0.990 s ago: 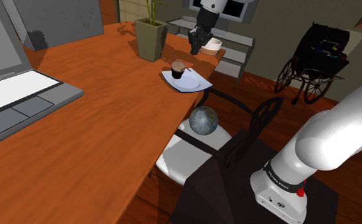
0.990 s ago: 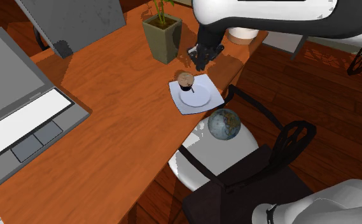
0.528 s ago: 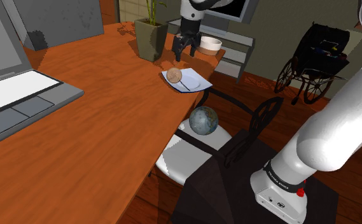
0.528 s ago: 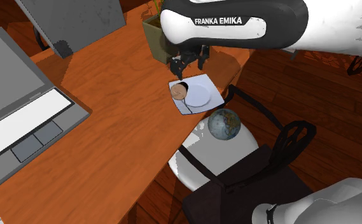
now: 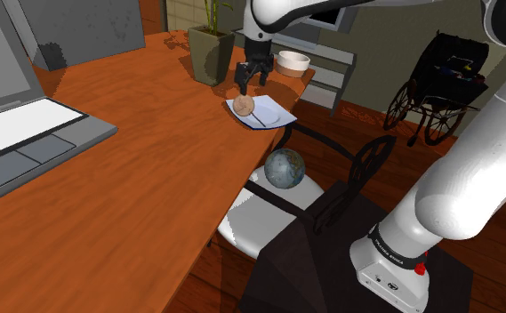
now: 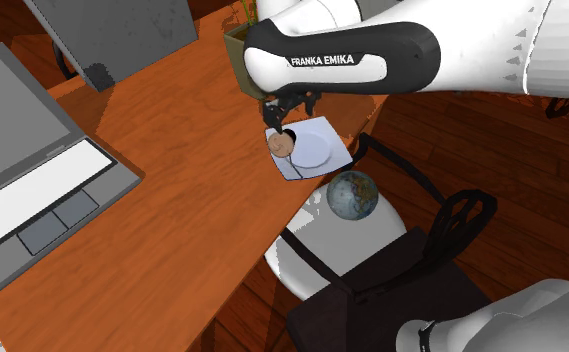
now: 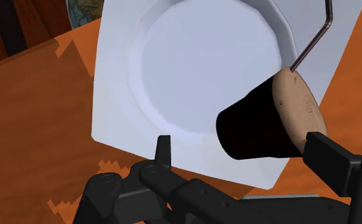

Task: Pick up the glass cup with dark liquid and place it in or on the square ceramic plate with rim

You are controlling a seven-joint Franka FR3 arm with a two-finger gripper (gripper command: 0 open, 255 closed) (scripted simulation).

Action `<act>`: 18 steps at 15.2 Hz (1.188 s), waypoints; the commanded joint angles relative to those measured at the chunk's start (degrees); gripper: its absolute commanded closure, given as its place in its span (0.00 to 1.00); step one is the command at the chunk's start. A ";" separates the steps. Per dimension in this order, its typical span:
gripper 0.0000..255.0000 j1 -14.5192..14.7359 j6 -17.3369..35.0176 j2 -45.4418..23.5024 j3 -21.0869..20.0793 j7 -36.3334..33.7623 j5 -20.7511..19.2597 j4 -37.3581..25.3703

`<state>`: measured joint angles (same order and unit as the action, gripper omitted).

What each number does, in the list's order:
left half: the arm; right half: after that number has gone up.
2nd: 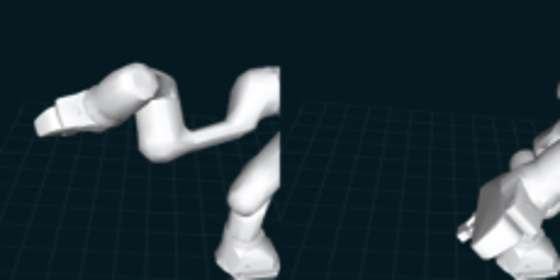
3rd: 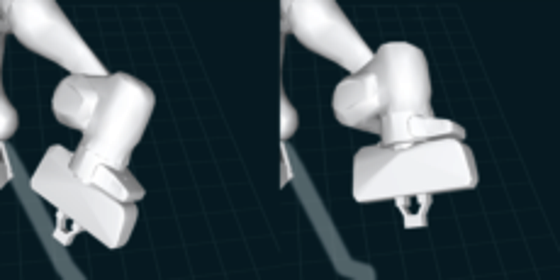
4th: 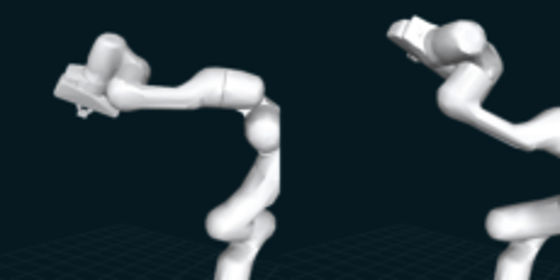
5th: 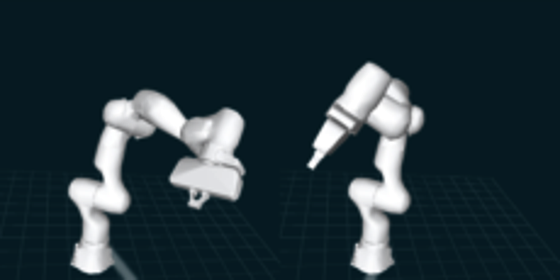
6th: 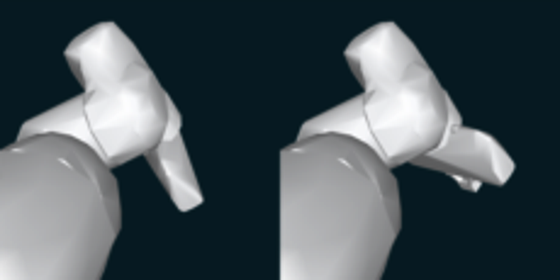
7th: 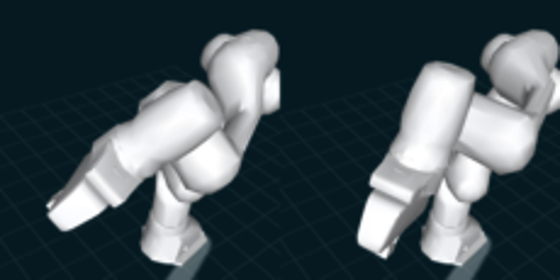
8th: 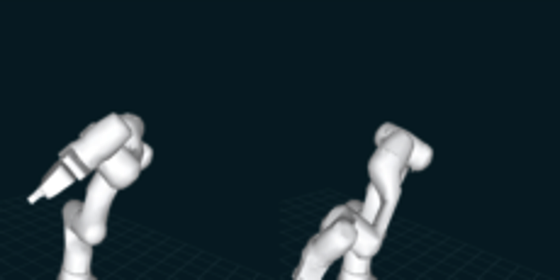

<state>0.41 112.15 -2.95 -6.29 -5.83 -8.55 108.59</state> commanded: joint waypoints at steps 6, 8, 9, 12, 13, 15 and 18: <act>0.00 -0.21 1.00 -0.83 0.08 -0.24 -0.25 1.71; 0.00 -0.23 1.00 -0.83 0.06 -0.24 -0.25 1.71; 1.00 -0.27 0.58 -1.06 0.09 -0.10 -0.25 1.04; 1.00 -0.23 0.42 -1.09 0.06 -0.15 -0.26 0.91; 1.00 -0.21 0.67 -0.73 0.03 -0.21 -0.22 1.52; 1.00 -0.10 0.82 -0.31 -0.07 -0.44 -0.19 2.08; 1.00 -0.25 1.00 -0.83 0.04 -0.24 -0.25 1.71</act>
<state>0.30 113.42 -2.46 -6.44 -5.96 -8.58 109.43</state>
